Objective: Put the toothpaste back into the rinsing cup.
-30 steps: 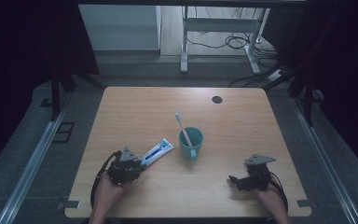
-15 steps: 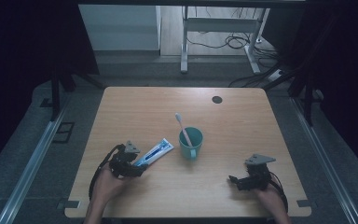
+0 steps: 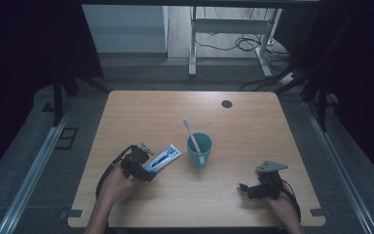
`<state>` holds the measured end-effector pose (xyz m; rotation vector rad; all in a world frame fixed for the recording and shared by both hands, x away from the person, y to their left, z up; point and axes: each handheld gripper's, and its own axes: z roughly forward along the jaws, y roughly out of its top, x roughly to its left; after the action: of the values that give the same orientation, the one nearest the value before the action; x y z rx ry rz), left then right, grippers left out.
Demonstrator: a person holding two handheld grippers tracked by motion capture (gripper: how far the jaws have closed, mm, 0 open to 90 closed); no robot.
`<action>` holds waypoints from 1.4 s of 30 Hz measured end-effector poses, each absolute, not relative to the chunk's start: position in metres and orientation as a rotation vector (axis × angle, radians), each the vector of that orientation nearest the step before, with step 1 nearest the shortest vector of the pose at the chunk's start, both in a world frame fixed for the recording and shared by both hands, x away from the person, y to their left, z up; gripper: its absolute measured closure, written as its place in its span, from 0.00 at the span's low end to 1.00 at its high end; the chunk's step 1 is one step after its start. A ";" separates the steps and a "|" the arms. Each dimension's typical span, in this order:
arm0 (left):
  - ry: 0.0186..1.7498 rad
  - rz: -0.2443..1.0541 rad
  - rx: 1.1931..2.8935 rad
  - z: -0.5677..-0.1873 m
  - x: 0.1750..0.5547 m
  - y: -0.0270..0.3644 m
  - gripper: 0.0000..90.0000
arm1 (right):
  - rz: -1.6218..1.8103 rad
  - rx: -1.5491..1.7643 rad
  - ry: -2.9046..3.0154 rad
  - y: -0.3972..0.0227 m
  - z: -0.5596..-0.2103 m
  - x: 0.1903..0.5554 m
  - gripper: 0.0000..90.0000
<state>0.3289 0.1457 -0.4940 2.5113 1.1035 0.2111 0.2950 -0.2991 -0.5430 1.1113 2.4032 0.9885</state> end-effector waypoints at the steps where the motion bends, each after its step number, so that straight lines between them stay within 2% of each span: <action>1: 1.105 0.208 2.522 -0.494 0.331 0.144 0.32 | 0.990 1.111 2.404 -0.299 -0.543 0.295 0.00; 24: 1.124 0.102 2.769 -0.502 0.368 0.116 0.25 | 0.987 1.109 2.404 -0.299 -0.543 0.295 0.00; 28: 1.121 0.095 2.789 -0.501 0.371 0.111 0.29 | 0.987 1.109 2.404 -0.299 -0.543 0.295 0.00; 36: 1.124 0.066 2.819 -0.500 0.378 0.100 0.44 | 0.986 1.108 2.404 -0.299 -0.543 0.295 0.00; 42: 1.143 0.039 2.826 -0.503 0.383 0.095 0.49 | 0.986 1.108 2.405 -0.299 -0.543 0.295 0.00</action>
<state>0.3832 0.0952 -0.5025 2.8256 1.1426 0.0385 0.2951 -0.2993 -0.5430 1.1083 2.4045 0.9859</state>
